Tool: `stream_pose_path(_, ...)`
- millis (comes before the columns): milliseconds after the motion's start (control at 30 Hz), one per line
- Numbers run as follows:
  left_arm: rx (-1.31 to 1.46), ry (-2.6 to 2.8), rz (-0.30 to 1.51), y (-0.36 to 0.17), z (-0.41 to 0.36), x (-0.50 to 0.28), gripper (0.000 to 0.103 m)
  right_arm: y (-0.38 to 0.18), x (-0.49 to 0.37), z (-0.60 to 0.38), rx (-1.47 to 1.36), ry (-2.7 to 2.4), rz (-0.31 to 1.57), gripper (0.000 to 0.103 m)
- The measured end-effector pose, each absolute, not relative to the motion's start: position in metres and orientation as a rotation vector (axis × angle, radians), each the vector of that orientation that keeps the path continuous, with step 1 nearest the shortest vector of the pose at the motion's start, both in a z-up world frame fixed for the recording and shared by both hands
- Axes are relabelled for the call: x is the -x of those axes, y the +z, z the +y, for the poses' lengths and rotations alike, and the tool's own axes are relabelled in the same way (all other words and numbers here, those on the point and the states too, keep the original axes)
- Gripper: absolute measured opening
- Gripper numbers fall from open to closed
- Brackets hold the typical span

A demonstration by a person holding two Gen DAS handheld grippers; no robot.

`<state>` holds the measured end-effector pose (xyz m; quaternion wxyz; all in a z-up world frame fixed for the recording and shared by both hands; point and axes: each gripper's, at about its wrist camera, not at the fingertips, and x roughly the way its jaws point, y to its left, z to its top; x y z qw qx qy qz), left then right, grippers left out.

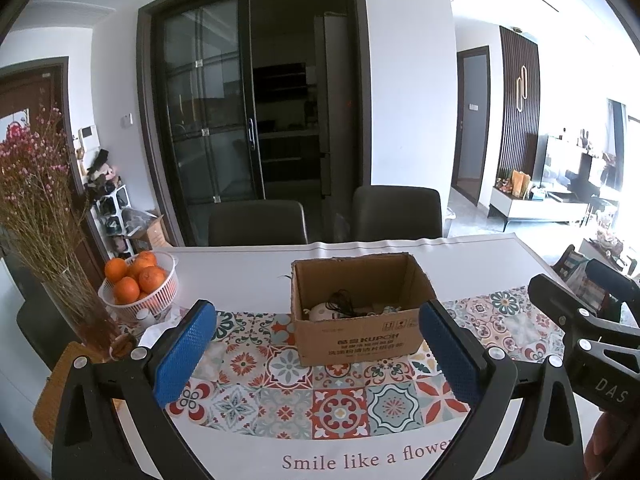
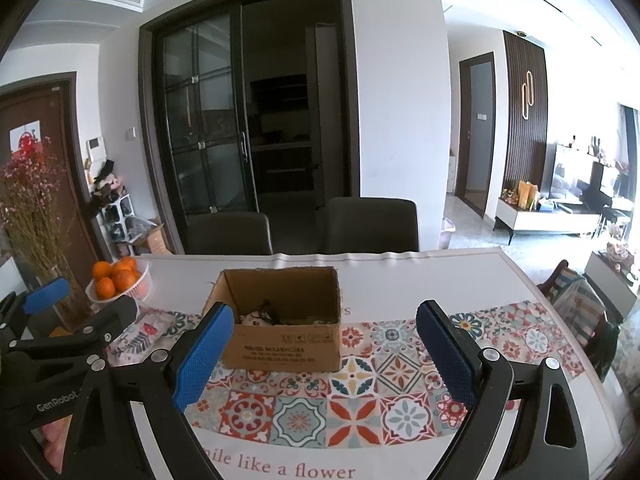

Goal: Organize rigid objects

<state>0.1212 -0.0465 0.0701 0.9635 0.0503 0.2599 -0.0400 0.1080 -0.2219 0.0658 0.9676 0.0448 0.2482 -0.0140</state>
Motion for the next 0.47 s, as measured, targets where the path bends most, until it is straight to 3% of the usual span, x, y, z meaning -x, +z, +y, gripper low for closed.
stream_pose_path(467, -0.101, -0.079, 0.530, 0.0687, -0.0471, -0.1211, 0.103, 0.0655, -0.1060, -0.2214, -0.090, -0.027, 0.506, 0.094)
